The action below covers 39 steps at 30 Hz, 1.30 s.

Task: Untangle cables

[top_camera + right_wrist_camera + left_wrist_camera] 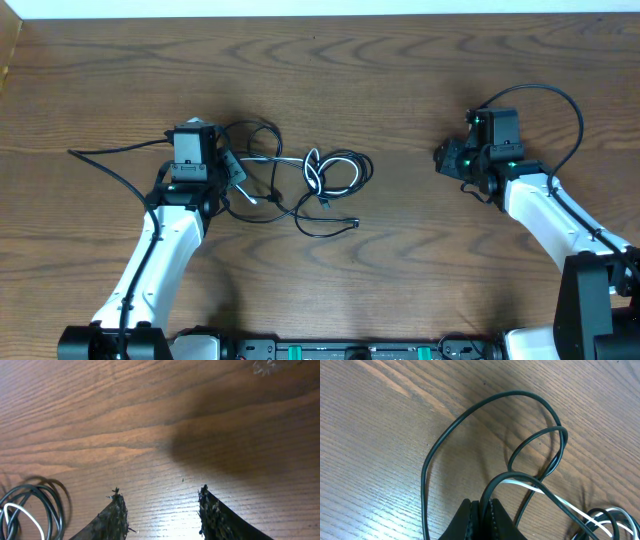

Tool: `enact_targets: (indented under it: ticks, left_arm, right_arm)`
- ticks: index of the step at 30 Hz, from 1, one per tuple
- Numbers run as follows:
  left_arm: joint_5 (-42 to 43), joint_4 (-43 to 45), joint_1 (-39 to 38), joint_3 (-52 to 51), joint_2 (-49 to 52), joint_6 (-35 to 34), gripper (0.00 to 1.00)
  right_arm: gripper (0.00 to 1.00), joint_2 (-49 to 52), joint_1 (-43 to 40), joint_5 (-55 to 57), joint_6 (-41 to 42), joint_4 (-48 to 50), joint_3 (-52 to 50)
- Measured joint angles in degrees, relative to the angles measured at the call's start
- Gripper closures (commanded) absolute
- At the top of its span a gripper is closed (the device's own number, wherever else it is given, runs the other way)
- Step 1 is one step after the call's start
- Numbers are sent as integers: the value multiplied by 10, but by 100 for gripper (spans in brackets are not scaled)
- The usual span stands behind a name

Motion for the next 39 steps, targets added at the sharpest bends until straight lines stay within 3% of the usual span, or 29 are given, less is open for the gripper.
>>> enact_targets:
  ticks: [2,5,6,13,16,18,20,25,29,39]
  left_arm:
    - [0,0,0,0,0,0,92]
    - [-3,0,0,0,0,0,92]
    - [-8,0,0,0,0,2,92]
    - [-90,1,1,0,0,12,93]
    - [-100,2,2,0,0,12,93]
    - [-79,5,2,0,0,12,92]
    - [-30,16,3,0,0,12,93]
    - [131,58,3,0,0,24,92]
    - [225,67,1,0,0,27,93]
    - [280,68,-19,0,0,38,92]
  right_arm:
    - [63,0,0,0,0,3,0]
    - [87,0,0,2,-4,4,0]
    - [92,0,-1,2,-4,4,0]
    - [99,-4,-21,19,-19,-10,0]
    - [94,-17,-33,30,-21,-17,0]
    - [85,-29,-38,21,-23,-17,0]
    - [73,-38,-38,-14,-23,-16,0]
    - [56,-40,-13,-107,-23,-16,0]
    - [51,-35,39,-144,-14,7,0]
    - [45,34,185,-134,-2,134,0]
